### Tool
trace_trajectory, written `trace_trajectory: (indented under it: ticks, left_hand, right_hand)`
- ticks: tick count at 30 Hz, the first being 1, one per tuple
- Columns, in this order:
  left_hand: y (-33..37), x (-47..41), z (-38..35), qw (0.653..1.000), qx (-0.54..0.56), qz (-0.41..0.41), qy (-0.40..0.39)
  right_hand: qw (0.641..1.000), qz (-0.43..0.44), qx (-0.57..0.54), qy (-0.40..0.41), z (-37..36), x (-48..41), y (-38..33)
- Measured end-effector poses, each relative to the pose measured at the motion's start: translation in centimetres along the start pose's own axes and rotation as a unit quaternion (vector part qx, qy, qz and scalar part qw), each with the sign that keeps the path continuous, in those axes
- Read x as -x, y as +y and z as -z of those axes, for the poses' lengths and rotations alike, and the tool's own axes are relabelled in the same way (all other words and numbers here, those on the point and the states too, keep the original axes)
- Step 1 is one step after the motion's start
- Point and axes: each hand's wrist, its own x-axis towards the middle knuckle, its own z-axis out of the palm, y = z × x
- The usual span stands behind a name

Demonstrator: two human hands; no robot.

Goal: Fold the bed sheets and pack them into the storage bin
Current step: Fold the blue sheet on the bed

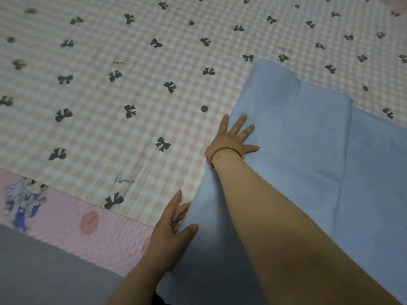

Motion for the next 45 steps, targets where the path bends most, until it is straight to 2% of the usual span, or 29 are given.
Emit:
trace_trajectory:
  ticks: [3, 5, 9, 14, 19, 24, 27, 30, 32, 34, 36, 41, 44, 45]
  left_hand:
    - [0.0, -0.2, 1.1, 0.993, 0.073, 0.064, -0.063]
    - [0.2, -0.3, 1.4, 0.995, 0.031, 0.058, -0.081]
    - [1.7, 0.1, 1.3, 0.997, -0.072, -0.006, -0.037]
    - [4.9, 3.1, -0.6, 0.986, -0.123, -0.111, 0.002]
    - [9.2, 7.9, -5.9, 0.974, -0.119, -0.190, -0.031]
    - [11.7, 14.3, -16.9, 0.920, -0.211, -0.325, -0.056]
    - [11.0, 17.2, -25.2, 0.857, -0.317, -0.403, -0.047]
    - [9.2, 19.5, -33.9, 0.824, -0.353, -0.443, -0.034]
    - [7.2, 20.0, -39.2, 0.822, -0.374, -0.426, -0.056]
    - [4.2, 19.2, -43.3, 0.806, -0.429, -0.403, -0.070]
    - [1.3, 18.3, -46.8, 0.800, -0.469, -0.359, -0.108]
    - [-5.3, 15.2, -49.2, 0.739, -0.548, -0.338, -0.199]
    - [-7.5, 15.0, -49.8, 0.714, -0.563, -0.362, -0.206]
    - [-7.6, 15.1, -49.6, 0.717, -0.549, -0.380, -0.200]
  right_hand:
    - [0.999, -0.028, 0.023, -0.013, -0.2, -0.3, -1.1]
    - [0.999, -0.037, 0.035, -0.016, -0.4, -0.5, -1.4]
    - [0.999, -0.027, 0.033, -0.018, -0.2, -0.8, -0.9]
    - [0.992, 0.043, -0.121, 0.021, 3.5, 1.1, 2.1]
    - [0.937, 0.106, -0.325, 0.071, 9.6, 6.2, 10.0]
    - [0.874, 0.139, -0.442, 0.150, 13.9, 11.1, 24.0]
    - [0.827, 0.155, -0.509, 0.183, 14.2, 12.4, 32.6]
    - [0.797, 0.161, -0.548, 0.198, 13.3, 12.4, 40.8]
    - [0.787, 0.146, -0.566, 0.196, 11.9, 11.7, 45.9]
    - [0.781, 0.122, -0.583, 0.188, 9.9, 10.9, 49.6]
    - [0.786, 0.083, -0.590, 0.164, 7.2, 9.6, 53.3]
    - [0.786, -0.043, -0.611, 0.087, 0.9, 7.4, 57.5]
    - [0.771, -0.055, -0.629, 0.083, -1.6, 7.4, 57.7]
    - [0.776, -0.048, -0.623, 0.086, -2.0, 7.2, 57.5]
